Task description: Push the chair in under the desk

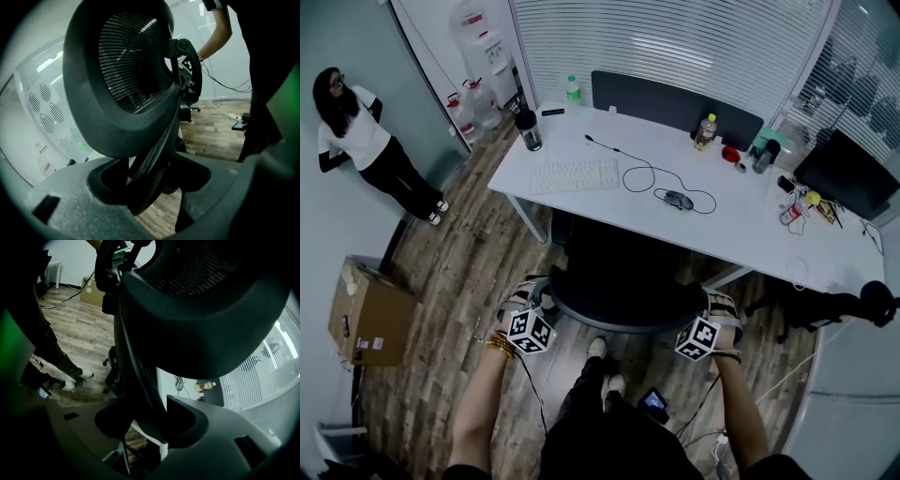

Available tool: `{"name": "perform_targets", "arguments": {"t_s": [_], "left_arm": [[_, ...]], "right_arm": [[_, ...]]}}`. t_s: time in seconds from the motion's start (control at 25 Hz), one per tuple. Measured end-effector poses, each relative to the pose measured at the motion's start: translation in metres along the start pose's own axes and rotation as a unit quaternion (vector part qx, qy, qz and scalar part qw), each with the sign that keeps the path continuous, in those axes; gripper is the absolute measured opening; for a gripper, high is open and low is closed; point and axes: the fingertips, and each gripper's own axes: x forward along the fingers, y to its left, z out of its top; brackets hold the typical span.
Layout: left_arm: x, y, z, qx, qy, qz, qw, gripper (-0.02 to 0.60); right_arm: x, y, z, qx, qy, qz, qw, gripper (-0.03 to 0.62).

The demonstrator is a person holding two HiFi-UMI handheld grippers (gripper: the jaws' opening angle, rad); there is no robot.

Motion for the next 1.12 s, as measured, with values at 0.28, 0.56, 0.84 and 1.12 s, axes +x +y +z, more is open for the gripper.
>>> {"name": "perform_targets", "arguments": {"t_s": [0.28, 0.56, 0.84, 1.12], "left_arm": [[0.009, 0.016, -0.002, 0.008, -0.007, -0.002, 0.9999, 0.290], [0.018, 0.031, -0.007, 0.011, -0.010, -0.007, 0.9999, 0.290], [0.028, 0.048, -0.006, 0.015, -0.013, -0.010, 0.9998, 0.288], [0.038, 0.063, -0.008, 0.017, -0.016, -0.011, 0.9997, 0.288]], "right_arm": [[0.009, -0.008, 0.004, 0.009, 0.009, 0.003, 1.000, 0.206], [0.020, -0.015, 0.009, 0.014, 0.016, 0.002, 1.000, 0.207], [0.031, -0.026, 0.011, 0.018, 0.026, 0.008, 0.999, 0.207], [0.041, -0.038, 0.015, 0.019, 0.031, 0.008, 0.999, 0.206]]}}
